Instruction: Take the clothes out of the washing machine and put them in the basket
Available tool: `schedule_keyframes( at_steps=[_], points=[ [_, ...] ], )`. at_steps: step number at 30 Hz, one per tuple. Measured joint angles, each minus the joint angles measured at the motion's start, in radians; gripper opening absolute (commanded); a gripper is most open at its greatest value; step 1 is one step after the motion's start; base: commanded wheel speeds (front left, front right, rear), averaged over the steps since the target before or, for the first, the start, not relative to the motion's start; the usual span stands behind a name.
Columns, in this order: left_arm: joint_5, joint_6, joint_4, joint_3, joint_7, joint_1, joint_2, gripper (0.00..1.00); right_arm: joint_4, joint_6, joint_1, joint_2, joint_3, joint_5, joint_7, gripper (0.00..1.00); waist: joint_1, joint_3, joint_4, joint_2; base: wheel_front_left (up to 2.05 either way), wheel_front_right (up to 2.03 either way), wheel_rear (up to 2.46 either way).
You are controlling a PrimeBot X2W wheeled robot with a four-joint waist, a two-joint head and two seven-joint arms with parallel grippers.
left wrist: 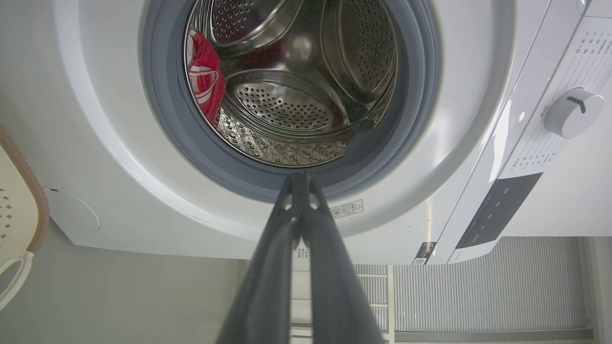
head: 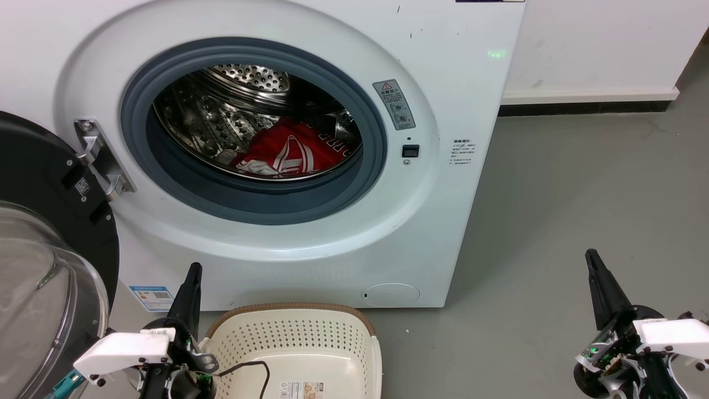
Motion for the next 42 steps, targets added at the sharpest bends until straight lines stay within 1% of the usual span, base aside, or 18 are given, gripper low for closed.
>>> schedule_keyframes(
  at_steps=[22,23,30,34,36,42],
  points=[
    [0.0,0.0,0.0,0.0,0.0,0.0,0.0,0.0,0.0,0.0,0.0,0.0,0.0,0.0,0.0,0.0,0.0,0.0,0.0,0.0,0.0,0.0,0.0],
    [0.0,0.0,0.0,0.0,0.0,0.0,0.0,1.0,0.0,0.0,0.0,0.0,0.0,0.0,0.0,1.0,0.0,0.0,0.0,0.0,0.0,0.0,0.0],
    [0.003,0.0,0.039,-0.006,-0.008,0.046,-0.006,1.0,0.04,0.0,0.043,0.003,0.003,0.0,-0.009,1.0,0.0,0.0,0.0,0.0,0.0,0.0,0.0],
    [0.043,0.001,0.028,-0.003,-0.029,0.046,-0.006,1.0,0.039,0.0,0.044,0.004,0.006,-0.016,-0.028,1.0,0.0,0.001,0.0,0.0,0.0,0.0,0.0],
    [0.07,0.004,0.019,0.001,-0.039,0.046,-0.006,1.0,0.038,0.0,0.044,0.005,0.006,-0.041,-0.038,1.0,0.0,0.001,0.0,0.0,0.0,0.0,0.0],
    [0.184,0.026,-0.02,0.003,-0.067,0.049,-0.006,1.0,0.004,0.0,0.046,0.005,-0.003,-0.168,-0.067,1.0,0.0,0.003,-0.001,0.0,0.0,0.0,0.0]
  ],
)
